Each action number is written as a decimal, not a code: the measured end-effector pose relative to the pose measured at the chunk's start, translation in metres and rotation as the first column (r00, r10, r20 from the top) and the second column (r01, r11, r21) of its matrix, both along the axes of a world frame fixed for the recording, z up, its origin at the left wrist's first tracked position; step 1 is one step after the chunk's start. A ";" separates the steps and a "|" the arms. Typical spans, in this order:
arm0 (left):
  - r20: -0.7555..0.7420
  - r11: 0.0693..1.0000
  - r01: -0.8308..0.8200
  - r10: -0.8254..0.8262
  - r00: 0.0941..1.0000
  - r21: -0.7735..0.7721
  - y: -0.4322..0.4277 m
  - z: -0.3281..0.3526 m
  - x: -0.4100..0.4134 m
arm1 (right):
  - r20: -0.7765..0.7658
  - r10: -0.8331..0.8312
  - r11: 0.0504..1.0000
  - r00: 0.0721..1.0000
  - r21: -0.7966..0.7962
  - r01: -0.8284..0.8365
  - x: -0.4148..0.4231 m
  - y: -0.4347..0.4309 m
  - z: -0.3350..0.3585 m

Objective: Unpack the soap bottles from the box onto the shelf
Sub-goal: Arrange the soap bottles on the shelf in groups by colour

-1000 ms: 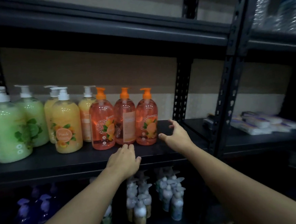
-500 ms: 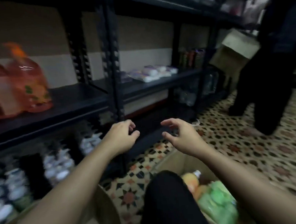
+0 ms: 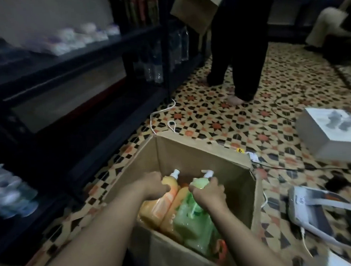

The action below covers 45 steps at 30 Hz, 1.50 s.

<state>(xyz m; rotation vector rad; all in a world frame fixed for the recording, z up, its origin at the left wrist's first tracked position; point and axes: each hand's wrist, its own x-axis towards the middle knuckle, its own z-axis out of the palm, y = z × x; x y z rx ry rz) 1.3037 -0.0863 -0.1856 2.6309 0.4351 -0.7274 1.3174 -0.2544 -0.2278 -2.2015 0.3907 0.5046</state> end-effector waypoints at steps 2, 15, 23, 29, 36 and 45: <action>-0.027 0.999 -0.020 0.019 0.999 -0.027 -0.001 -0.026 0.009 | -0.101 -0.129 0.992 0.987 -0.021 0.128 0.003 0.002 -0.017; -0.119 0.915 -0.264 0.238 0.964 -0.304 0.031 -0.161 0.049 | -0.226 -0.421 0.906 0.879 -0.056 0.420 0.025 0.022 -0.085; -0.165 0.933 -0.312 0.285 0.944 -0.179 0.038 -0.174 0.059 | -0.237 -0.417 0.909 0.878 -0.078 0.410 0.028 0.021 -0.099; -0.092 0.920 -0.359 0.349 0.933 -0.154 0.039 -0.171 0.059 | -0.225 -0.434 0.899 0.872 -0.050 0.434 0.028 0.020 -0.102; -0.020 0.930 -0.350 0.350 0.937 -0.113 0.041 -0.145 0.056 | -0.249 -0.446 0.886 0.860 0.013 0.463 0.030 0.020 -0.097; 0.213 0.900 -0.337 0.399 0.892 -0.278 0.037 -0.042 0.030 | -0.365 -0.435 0.684 0.823 0.460 0.566 0.012 0.022 -0.056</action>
